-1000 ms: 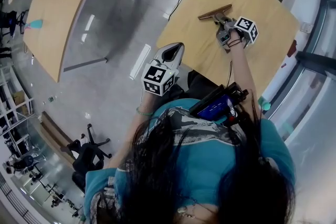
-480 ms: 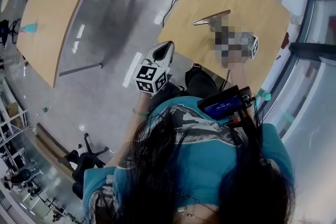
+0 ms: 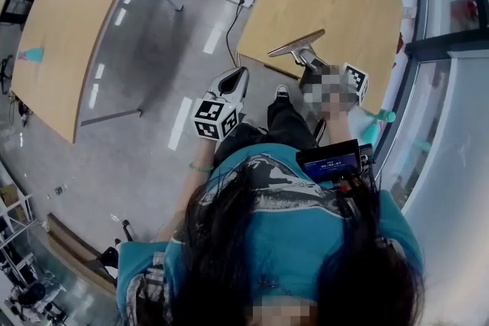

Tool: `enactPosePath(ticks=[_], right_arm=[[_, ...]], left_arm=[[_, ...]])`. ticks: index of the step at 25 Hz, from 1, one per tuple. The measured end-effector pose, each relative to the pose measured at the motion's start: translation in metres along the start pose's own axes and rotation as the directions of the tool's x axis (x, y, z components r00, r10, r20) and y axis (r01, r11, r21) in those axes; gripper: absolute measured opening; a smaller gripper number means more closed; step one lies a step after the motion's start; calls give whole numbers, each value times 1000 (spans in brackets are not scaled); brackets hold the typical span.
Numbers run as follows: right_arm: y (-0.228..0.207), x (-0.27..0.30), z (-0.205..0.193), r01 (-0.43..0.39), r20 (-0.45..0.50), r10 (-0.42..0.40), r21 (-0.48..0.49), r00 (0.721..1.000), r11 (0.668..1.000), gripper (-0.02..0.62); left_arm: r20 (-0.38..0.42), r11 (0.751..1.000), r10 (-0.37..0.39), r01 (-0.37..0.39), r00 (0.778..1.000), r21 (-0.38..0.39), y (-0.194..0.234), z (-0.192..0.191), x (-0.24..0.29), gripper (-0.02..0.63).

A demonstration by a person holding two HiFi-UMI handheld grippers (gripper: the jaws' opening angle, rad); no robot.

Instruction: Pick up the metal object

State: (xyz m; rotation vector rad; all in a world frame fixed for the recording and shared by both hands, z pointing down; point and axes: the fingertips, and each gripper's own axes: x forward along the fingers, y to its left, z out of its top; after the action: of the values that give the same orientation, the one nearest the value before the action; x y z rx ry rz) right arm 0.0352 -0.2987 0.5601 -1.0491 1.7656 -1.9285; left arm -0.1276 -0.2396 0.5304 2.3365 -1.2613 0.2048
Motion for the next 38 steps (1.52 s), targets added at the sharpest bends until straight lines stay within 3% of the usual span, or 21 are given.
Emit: enactPosePath(ticks=[5,12,25,33,38], right_arm=[[-7,-30,-71,6,40,-7,23,999,1000,101],[-32,-66,-141,75,74,-78,46,994,996,101],[-20,-141,-172,63,122,-64,8,991,998,103],[-51,-252,-212,38,159,-39,10,987,999,101],[-47,-278,-220,48,173,-49,12,984,999,101]], left_arm=[[-26,997,-70,71,997,21,-3,-24,-44,5],[-76,988,-155,155,985,-12,-15,-69,-84,5],[-47,977,-211,211,976,-9,-62,-73,-94,5],[-8,974,-222,222,975,41,-155,-94,-132,5],[-29,972,-232,233,972,35,-182,-94,-149,5]])
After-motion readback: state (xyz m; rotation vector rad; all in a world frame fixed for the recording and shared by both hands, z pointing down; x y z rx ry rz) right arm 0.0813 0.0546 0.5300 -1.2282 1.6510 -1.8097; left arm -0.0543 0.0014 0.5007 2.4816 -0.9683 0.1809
